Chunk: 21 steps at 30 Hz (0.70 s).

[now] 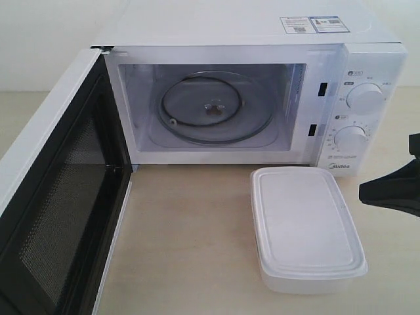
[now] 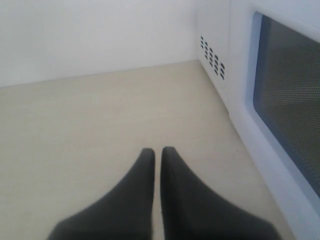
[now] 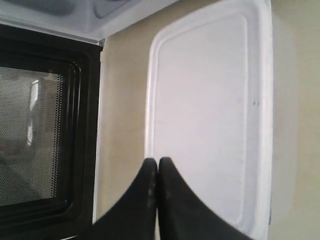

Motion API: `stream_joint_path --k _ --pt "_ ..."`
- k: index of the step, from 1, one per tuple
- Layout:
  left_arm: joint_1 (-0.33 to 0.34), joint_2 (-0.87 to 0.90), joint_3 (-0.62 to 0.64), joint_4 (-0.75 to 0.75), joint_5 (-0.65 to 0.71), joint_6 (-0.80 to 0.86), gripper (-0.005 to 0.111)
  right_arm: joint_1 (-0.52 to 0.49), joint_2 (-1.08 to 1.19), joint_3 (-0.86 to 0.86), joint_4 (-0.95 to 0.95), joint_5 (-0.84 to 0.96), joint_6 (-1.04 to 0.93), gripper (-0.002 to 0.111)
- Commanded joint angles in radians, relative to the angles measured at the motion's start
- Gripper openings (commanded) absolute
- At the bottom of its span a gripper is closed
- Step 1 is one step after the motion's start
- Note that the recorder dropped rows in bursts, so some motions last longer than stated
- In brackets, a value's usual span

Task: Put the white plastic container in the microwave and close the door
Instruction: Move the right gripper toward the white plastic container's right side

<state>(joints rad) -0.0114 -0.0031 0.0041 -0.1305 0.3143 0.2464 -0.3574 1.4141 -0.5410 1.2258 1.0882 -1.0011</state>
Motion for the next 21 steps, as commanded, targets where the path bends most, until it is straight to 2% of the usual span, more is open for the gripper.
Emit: stream_joint_path --k 1,6,10,15,21 --pt "0.002 0.003 -0.004 -0.007 -0.007 0.001 0.004 -0.005 0.079 -0.038 -0.043 -0.004 -0.019 0.000" --pt "0.002 0.003 -0.004 -0.007 -0.007 0.001 0.004 -0.005 0.143 -0.066 -0.075 -0.002 -0.013 0.002" --pt "0.002 0.003 -0.004 -0.007 -0.010 0.001 0.004 -0.005 0.180 -0.111 -0.108 0.000 -0.010 0.018" --pt "0.002 0.003 -0.004 -0.007 -0.010 0.001 0.004 -0.005 0.273 -0.175 -0.119 0.104 -0.020 0.039" --pt "0.002 0.003 -0.004 -0.007 -0.010 0.001 0.004 -0.011 0.360 -0.191 -0.137 0.080 -0.050 0.040"
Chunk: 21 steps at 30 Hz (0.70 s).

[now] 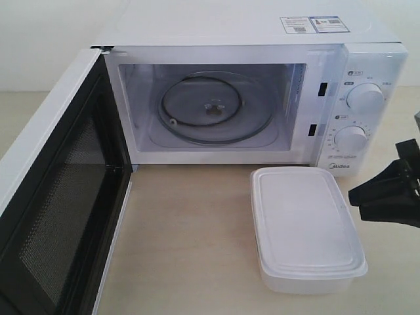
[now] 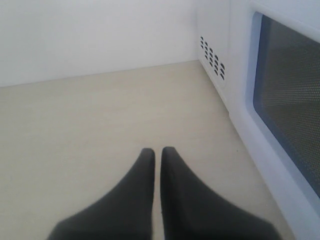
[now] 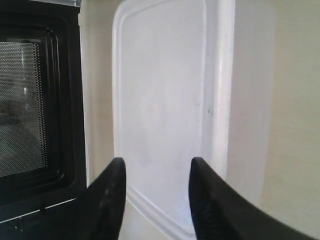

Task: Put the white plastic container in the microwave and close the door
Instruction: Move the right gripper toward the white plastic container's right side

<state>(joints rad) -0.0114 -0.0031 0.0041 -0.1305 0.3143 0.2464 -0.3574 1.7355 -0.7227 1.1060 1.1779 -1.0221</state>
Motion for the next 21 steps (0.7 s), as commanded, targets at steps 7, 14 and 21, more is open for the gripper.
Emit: stream_joint_path --k 7,14,21 --pt "0.002 0.003 -0.004 -0.007 -0.010 0.001 0.004 -0.018 0.041 -0.009 -0.043 -0.125 -0.032 0.040" --pt "0.002 0.003 -0.004 -0.007 -0.010 0.001 0.004 -0.010 0.041 -0.009 0.003 -0.157 -0.071 0.040" --pt "0.002 0.003 -0.004 -0.007 -0.010 0.001 0.004 0.071 0.041 -0.009 0.009 -0.234 -0.097 0.040"
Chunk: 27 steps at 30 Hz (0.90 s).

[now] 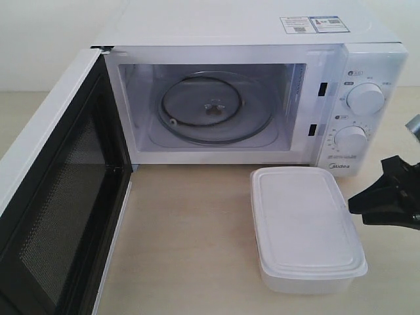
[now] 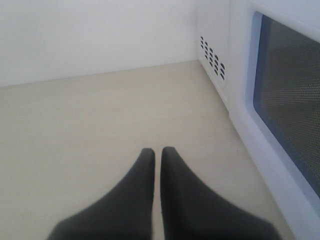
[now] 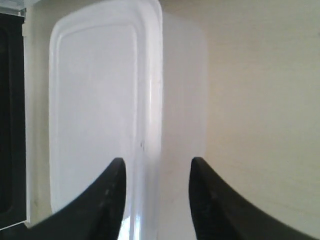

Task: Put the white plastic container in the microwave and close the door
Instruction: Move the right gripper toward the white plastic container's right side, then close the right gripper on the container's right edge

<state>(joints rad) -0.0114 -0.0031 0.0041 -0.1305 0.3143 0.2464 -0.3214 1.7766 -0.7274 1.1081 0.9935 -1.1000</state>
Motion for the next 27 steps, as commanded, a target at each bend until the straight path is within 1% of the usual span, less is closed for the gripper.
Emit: stream_joint_path --k 1,22,27 --pt "0.002 0.003 -0.004 -0.007 -0.007 0.001 0.004 0.040 0.000 -0.004 0.007 -0.057 -0.020 0.040" --pt "0.002 0.003 -0.004 -0.007 -0.007 0.001 0.004 0.043 0.002 -0.002 0.050 -0.043 -0.043 0.040" --pt "0.002 0.003 -0.004 -0.007 -0.007 0.001 0.004 0.043 0.036 -0.002 0.062 -0.020 -0.043 0.040"
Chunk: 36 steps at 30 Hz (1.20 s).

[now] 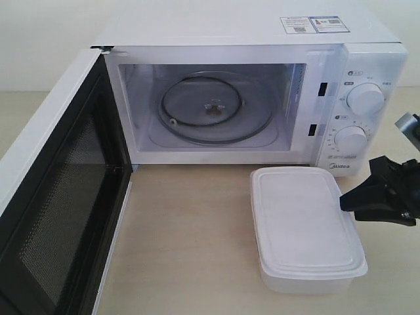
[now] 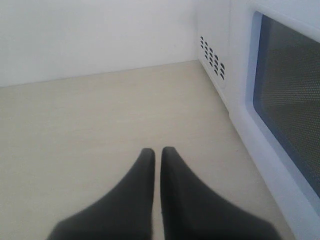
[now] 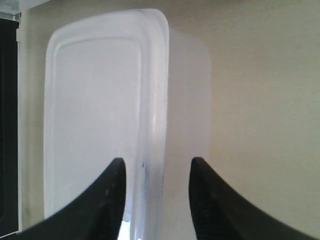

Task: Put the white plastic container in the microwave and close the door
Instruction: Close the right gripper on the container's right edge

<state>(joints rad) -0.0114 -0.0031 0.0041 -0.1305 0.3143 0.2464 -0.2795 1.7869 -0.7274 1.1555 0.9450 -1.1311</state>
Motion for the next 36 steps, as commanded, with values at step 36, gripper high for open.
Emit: stream_joint_path --k 36 --pt "0.002 0.003 -0.004 -0.007 -0.010 0.001 0.004 0.001 0.052 -0.002 0.013 0.074 -0.052 0.012"
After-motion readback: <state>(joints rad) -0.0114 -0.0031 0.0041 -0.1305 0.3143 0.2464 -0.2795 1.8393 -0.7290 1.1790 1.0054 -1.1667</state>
